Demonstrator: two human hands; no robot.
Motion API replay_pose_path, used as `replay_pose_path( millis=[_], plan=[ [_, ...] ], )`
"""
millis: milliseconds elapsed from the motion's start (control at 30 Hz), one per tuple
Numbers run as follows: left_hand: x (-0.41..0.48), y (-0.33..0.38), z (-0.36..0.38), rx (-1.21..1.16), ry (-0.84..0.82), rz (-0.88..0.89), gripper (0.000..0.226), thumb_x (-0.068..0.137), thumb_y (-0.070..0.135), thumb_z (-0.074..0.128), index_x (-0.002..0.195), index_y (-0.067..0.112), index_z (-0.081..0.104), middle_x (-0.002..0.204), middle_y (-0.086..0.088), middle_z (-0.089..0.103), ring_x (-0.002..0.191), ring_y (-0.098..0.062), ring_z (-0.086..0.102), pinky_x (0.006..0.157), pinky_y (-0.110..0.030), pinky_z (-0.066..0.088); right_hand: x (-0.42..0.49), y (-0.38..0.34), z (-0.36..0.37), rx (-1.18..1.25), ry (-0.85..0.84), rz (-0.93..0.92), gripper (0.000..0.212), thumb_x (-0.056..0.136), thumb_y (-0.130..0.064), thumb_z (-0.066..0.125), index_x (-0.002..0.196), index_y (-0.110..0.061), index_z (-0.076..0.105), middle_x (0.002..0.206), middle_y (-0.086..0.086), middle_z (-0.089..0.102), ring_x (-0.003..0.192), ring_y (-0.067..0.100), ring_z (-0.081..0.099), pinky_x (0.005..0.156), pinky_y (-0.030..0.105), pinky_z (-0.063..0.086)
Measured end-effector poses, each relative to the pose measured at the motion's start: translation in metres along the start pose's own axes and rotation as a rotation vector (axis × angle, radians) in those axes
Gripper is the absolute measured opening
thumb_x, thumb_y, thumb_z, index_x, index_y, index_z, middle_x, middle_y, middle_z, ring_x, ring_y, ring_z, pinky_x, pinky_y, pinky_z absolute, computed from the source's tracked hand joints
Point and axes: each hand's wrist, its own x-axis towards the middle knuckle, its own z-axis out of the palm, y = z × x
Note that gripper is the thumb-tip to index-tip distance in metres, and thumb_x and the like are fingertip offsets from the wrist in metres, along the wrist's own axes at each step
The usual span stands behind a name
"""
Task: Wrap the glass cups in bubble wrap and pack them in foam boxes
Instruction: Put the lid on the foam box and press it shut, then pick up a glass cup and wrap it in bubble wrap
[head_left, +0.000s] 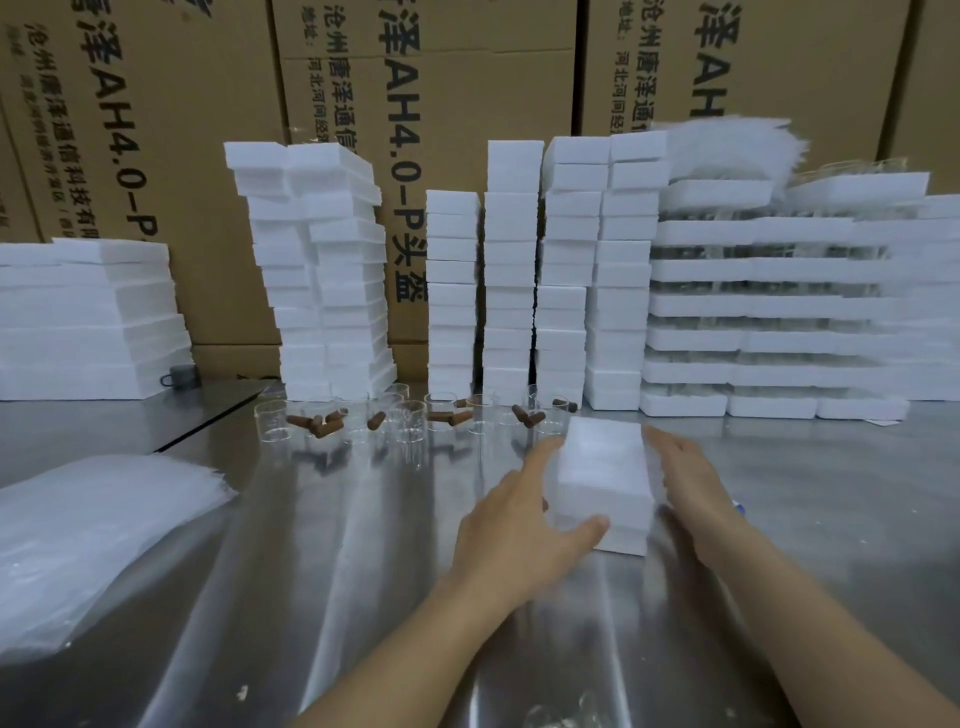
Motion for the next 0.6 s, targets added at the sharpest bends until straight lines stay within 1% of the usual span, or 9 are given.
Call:
replay_pose_path(
  millis=[33, 67, 133, 233, 300, 367, 467, 533, 600],
  plan=[
    [0.001, -0.003, 0.001, -0.021, -0.022, -0.014, 0.090, 0.075, 0.085, 0.065, 0.148, 0.071, 0.015, 0.110, 0.018, 0.059, 0.103, -0.008, 0.062, 0.087, -0.040, 0.055, 0.000, 0.000, -0.004, -0.024, 0.026, -0.010, 0.055, 0.087, -0.072, 0.059, 0.128, -0.036, 0.056, 0.122, -0.013, 0.061, 0.110, 0.017, 0.060, 0.080, 0.028, 0.045],
    [0.003, -0.006, 0.004, -0.032, -0.053, -0.034, 0.096, 0.074, 0.082, 0.069, 0.152, 0.068, 0.014, 0.117, 0.018, 0.060, 0.107, -0.008, 0.062, 0.089, -0.039, 0.054, 0.002, 0.002, -0.007, -0.008, 0.021, -0.003, 0.052, 0.087, -0.073, 0.060, 0.126, -0.038, 0.055, 0.120, -0.014, 0.060, 0.108, 0.016, 0.059, 0.076, 0.027, 0.044],
    [0.007, -0.014, 0.008, -0.047, -0.118, -0.080, 0.101, 0.076, 0.077, 0.073, 0.159, 0.056, 0.020, 0.130, 0.017, 0.061, 0.112, -0.007, 0.064, 0.097, -0.038, 0.055, 0.005, 0.005, -0.010, 0.050, -0.020, 0.039, 0.051, 0.087, -0.070, 0.065, 0.124, -0.036, 0.056, 0.116, -0.011, 0.060, 0.106, 0.017, 0.062, 0.076, 0.030, 0.048],
    [0.010, -0.019, 0.014, -0.071, -0.169, -0.061, 0.083, 0.084, 0.064, 0.079, 0.157, 0.043, 0.045, 0.137, 0.017, 0.063, 0.109, -0.003, 0.065, 0.103, -0.037, 0.056, 0.005, 0.000, -0.011, 0.045, -0.048, 0.082, 0.045, 0.088, -0.064, 0.068, 0.120, -0.034, 0.058, 0.116, -0.007, 0.062, 0.107, 0.020, 0.063, 0.079, 0.032, 0.050],
    [0.011, -0.020, 0.015, -0.106, -0.221, -0.042, 0.081, 0.087, 0.059, 0.080, 0.158, 0.044, 0.044, 0.143, 0.014, 0.062, 0.120, -0.006, 0.062, 0.110, -0.037, 0.052, 0.002, -0.007, -0.013, 0.033, 0.004, 0.052, 0.040, 0.091, -0.062, 0.064, 0.117, -0.031, 0.060, 0.120, -0.003, 0.064, 0.110, 0.023, 0.062, 0.086, 0.037, 0.049],
    [0.013, -0.021, 0.017, -0.072, -0.284, -0.005, 0.087, 0.087, 0.061, 0.078, 0.161, 0.049, 0.035, 0.151, 0.012, 0.058, 0.137, -0.014, 0.053, 0.118, -0.042, 0.044, -0.005, -0.016, -0.016, -0.060, 0.150, -0.102, 0.042, 0.094, -0.060, 0.058, 0.120, -0.026, 0.062, 0.129, 0.000, 0.064, 0.115, 0.023, 0.057, 0.093, 0.040, 0.043],
    [0.018, -0.018, 0.020, 0.066, -0.335, 0.077, 0.089, 0.085, 0.070, 0.070, 0.162, 0.057, 0.025, 0.158, 0.016, 0.051, 0.147, -0.019, 0.040, 0.120, -0.045, 0.030, -0.022, -0.032, -0.013, -0.363, 0.345, -0.491, 0.044, 0.091, -0.057, 0.053, 0.121, -0.028, 0.066, 0.130, 0.000, 0.063, 0.127, 0.025, 0.050, 0.107, 0.048, 0.040],
    [0.022, -0.013, 0.021, 0.089, -0.347, 0.114, 0.085, 0.087, 0.068, 0.069, 0.160, 0.056, 0.026, 0.157, 0.015, 0.053, 0.147, -0.021, 0.043, 0.118, -0.045, 0.030, -0.039, -0.040, 0.002, -0.487, 0.357, -0.720, 0.036, 0.089, -0.053, 0.055, 0.113, -0.030, 0.069, 0.124, -0.004, 0.063, 0.125, 0.023, 0.049, 0.104, 0.047, 0.038],
    [0.025, -0.009, 0.022, 0.084, -0.352, 0.146, 0.074, 0.088, 0.064, 0.068, 0.154, 0.054, 0.037, 0.143, 0.009, 0.064, 0.137, -0.025, 0.052, 0.116, -0.050, 0.034, -0.053, -0.038, 0.020, -0.587, 0.276, -0.854, 0.030, 0.088, -0.046, 0.062, 0.110, -0.028, 0.071, 0.124, -0.005, 0.062, 0.125, 0.022, 0.050, 0.102, 0.047, 0.039]
  ],
)
